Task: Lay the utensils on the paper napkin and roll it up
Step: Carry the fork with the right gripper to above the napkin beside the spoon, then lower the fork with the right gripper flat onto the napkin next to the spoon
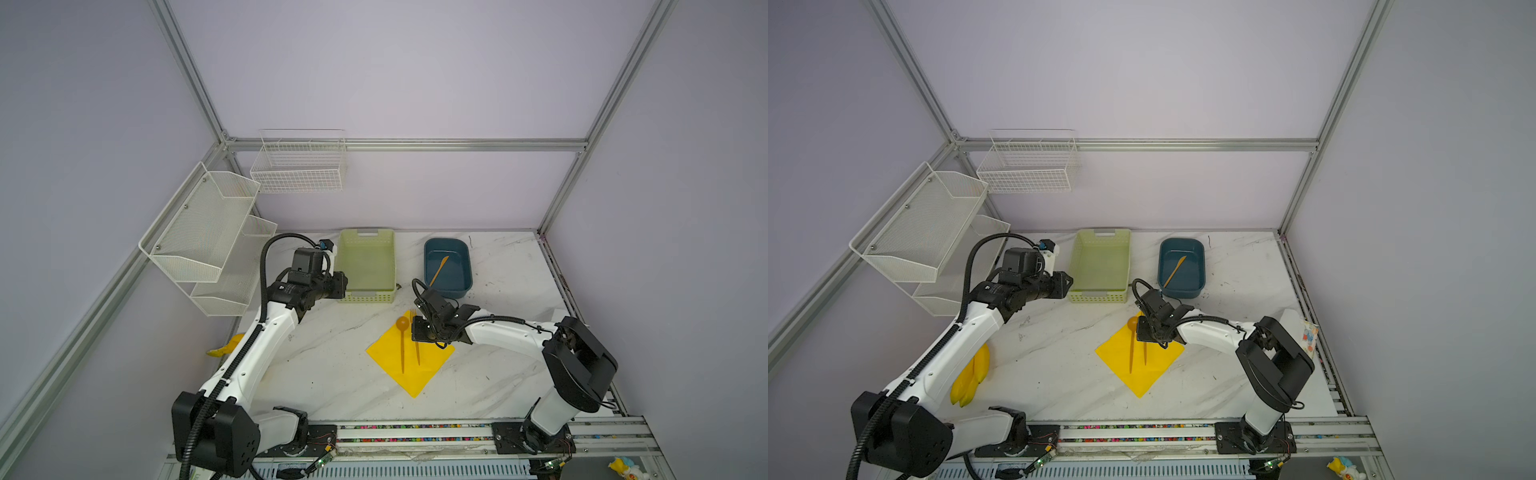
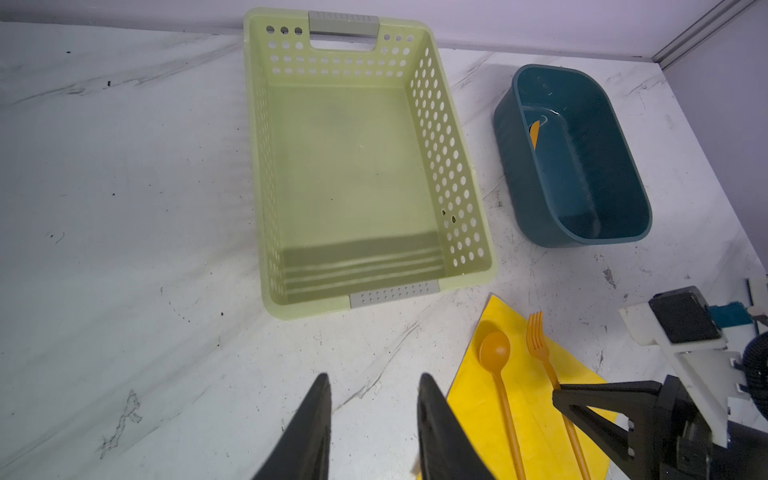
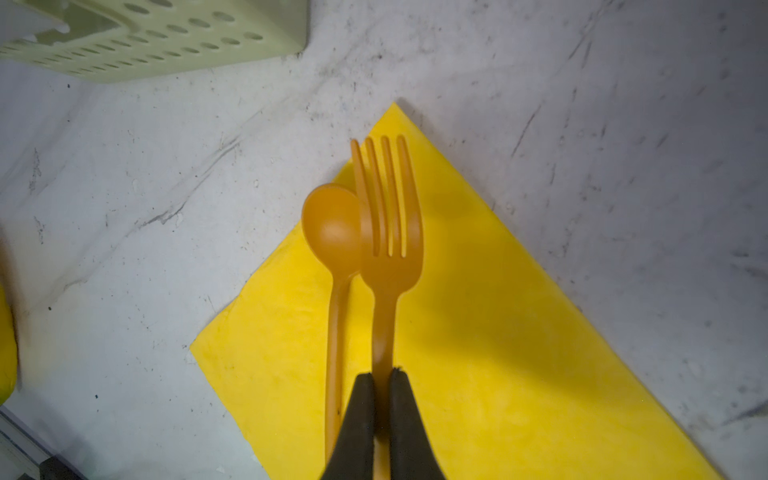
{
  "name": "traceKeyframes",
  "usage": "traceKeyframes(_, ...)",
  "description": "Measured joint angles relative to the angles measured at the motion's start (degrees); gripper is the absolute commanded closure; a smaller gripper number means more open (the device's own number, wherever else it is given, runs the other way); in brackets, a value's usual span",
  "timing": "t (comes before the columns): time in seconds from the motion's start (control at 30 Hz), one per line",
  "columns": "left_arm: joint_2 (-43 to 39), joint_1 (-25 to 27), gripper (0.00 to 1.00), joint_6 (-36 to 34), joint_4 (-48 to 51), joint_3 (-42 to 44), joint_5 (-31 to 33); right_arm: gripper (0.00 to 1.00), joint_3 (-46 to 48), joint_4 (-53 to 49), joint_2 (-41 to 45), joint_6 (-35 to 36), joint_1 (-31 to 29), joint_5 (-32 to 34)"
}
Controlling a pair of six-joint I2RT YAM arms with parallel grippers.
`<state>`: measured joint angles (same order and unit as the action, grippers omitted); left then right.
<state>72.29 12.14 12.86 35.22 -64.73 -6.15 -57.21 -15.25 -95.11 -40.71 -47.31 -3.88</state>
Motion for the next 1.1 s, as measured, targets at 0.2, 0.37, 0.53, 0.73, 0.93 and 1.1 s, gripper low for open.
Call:
traceKeyframes(0.2,0.0,0.0,0.66,0.0,0.0,0.0,0.0,1.0,0.5,1.3,-0.3,-1.3,0.0,0.0)
traceKeyframes(0.37,0.0,0.0,0.65,0.0,0.0,0.0,0.0,1.0,0.5,1.3,-0.4,-1.9,0.0,0.0)
traceKeyframes(0.53,0.0,0.0,0.65,0.0,0.0,0.0,0.0,1.0,0.5,1.4,-1.5,-2.1,0.0,-0.1)
traceKeyframes(0.73,0.0,0.0,0.65,0.0,0.0,0.0,-0.1,1.0,0.5,1.5,-3.1,-2.1,-0.1,-0.2)
traceKeyframes(0.93,0.0,0.0,0.66,0.0,0.0,0.0,0.0,1.0,0.5,1.6,-3.2,-2.1,-0.2,-0.2)
traceKeyframes(1.1,0.0,0.0,0.65,0.0,0.0,0.0,0.0,1.0,0.5,1.7,-3.2,-2.1,-0.3,-0.5)
